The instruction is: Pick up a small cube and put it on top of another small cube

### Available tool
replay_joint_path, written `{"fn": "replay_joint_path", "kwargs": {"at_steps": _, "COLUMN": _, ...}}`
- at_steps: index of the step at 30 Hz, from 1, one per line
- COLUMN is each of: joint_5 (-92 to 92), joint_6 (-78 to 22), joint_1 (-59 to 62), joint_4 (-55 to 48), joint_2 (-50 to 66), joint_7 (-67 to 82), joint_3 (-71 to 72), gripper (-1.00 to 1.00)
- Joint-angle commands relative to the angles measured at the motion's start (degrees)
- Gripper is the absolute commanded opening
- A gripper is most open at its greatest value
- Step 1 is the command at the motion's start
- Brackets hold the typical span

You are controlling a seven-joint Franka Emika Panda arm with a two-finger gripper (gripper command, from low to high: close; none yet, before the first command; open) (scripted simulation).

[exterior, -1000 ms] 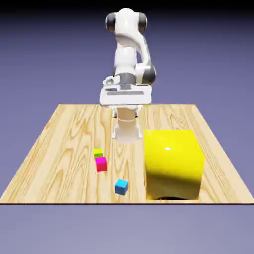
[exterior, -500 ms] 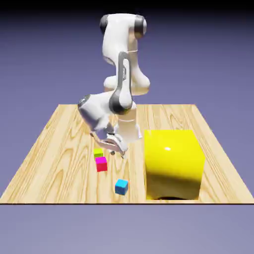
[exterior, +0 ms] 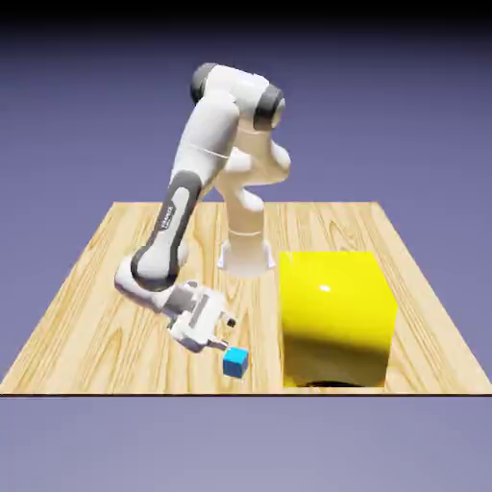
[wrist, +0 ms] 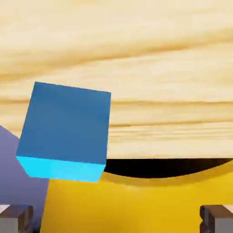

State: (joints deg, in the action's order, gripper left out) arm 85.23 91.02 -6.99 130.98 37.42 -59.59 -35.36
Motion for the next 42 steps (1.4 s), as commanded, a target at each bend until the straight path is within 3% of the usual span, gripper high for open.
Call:
{"fn": "replay_joint_path", "kwargs": {"at_steps": 1, "joint_5": 2.5, "joint_6": -2.43, "joint_1": -0.18, "joint_4": -0.88, "joint_2": 2.05, "joint_7": -0.5, "joint_3": -1.04, "gripper": 0.0}}
{"fn": "replay_joint_path", "kwargs": {"at_steps": 6, "joint_5": 10.58, "joint_6": -0.94, "joint_1": -2.08, "joint_4": -3.17, "joint_2": 7.51, "joint_7": 0.49, "joint_3": 3.57, "gripper": 0.0}}
{"fn": "replay_joint_path", "kwargs": {"at_steps": 7, "joint_5": 10.58, "joint_6": -0.94, "joint_1": -2.08, "joint_4": -3.17, "joint_2": 7.52, "joint_7": 0.49, "joint_3": 3.57, "gripper": -1.0}}
{"fn": "replay_joint_path", "kwargs": {"at_steps": 11, "joint_5": 3.5, "joint_6": -3.35, "joint_1": -0.09, "joint_4": -1.07, "joint_2": 3.18, "joint_7": -0.39, "joint_3": -1.02, "gripper": -1.0}}
{"fn": "replay_joint_path", "kwargs": {"at_steps": 30, "joint_5": -30.36, "joint_6": 12.38, "joint_1": 9.31, "joint_4": -3.02, "joint_2": -34.72, "joint_7": 1.11, "joint_3": 28.2, "gripper": -1.0}}
{"fn": "replay_joint_path", "kwargs": {"at_steps": 42, "joint_5": -33.16, "joint_6": 25.46, "joint_1": -0.83, "joint_4": -13.06, "joint_2": -26.58, "joint_7": 23.04, "joint_3": 53.02, "gripper": -1.0}}
